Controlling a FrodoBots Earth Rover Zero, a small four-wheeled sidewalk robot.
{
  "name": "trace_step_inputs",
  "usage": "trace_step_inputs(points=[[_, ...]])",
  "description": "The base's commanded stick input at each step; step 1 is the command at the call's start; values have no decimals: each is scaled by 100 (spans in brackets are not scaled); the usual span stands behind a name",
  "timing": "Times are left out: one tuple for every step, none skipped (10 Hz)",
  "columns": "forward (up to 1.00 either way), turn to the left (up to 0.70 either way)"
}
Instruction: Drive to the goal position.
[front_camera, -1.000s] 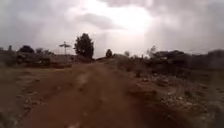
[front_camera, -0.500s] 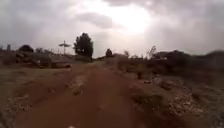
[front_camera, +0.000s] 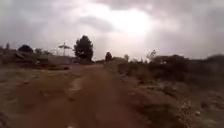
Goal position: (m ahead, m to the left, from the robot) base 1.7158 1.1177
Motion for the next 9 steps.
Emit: trace_step_inputs(points=[[50,0],[50,0],[50,0],[50,0],[50,0],[50,0],[50,0],[50,0],[50,0]])
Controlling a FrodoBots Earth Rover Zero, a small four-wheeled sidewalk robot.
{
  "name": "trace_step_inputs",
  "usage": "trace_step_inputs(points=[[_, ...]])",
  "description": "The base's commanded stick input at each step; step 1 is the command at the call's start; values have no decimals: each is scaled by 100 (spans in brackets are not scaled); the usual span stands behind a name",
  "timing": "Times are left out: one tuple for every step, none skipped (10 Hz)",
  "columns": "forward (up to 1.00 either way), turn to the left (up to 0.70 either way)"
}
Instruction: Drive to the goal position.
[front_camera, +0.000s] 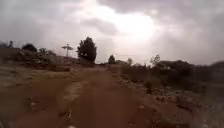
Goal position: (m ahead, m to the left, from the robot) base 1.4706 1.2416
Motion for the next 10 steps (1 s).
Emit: trace_step_inputs(points=[[50,0],[50,0],[50,0],[50,0],[50,0],[50,0],[50,0],[50,0],[50,0],[50,0]])
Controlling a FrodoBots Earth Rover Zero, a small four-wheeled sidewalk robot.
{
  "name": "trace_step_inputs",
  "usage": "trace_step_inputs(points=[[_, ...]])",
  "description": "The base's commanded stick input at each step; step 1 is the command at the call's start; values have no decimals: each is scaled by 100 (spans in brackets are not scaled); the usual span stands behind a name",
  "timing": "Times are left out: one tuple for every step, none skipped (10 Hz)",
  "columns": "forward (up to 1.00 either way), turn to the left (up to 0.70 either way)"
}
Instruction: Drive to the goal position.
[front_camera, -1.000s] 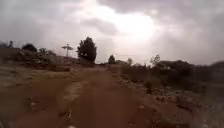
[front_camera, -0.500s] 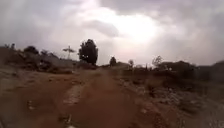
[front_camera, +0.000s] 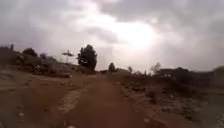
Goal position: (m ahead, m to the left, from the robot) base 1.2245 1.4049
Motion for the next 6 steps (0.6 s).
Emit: trace_step_inputs(points=[[50,0],[50,0],[50,0],[50,0],[50,0],[50,0]])
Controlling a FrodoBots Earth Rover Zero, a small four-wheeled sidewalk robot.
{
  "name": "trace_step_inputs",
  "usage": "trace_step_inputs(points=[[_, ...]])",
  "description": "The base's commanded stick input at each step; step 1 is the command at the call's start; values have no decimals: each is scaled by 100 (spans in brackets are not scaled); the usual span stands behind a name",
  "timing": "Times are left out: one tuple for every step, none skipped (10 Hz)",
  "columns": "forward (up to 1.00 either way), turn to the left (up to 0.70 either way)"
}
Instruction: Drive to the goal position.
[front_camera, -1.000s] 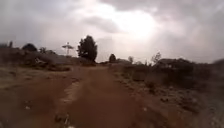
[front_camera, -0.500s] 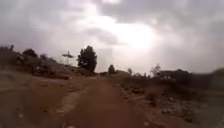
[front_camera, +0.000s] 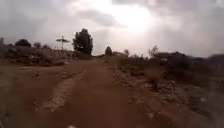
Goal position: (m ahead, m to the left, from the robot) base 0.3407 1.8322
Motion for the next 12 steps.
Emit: trace_step_inputs(points=[[50,0],[50,0],[50,0],[50,0],[50,0],[50,0],[50,0],[50,0],[50,0],[50,0],[50,0],[50,0]])
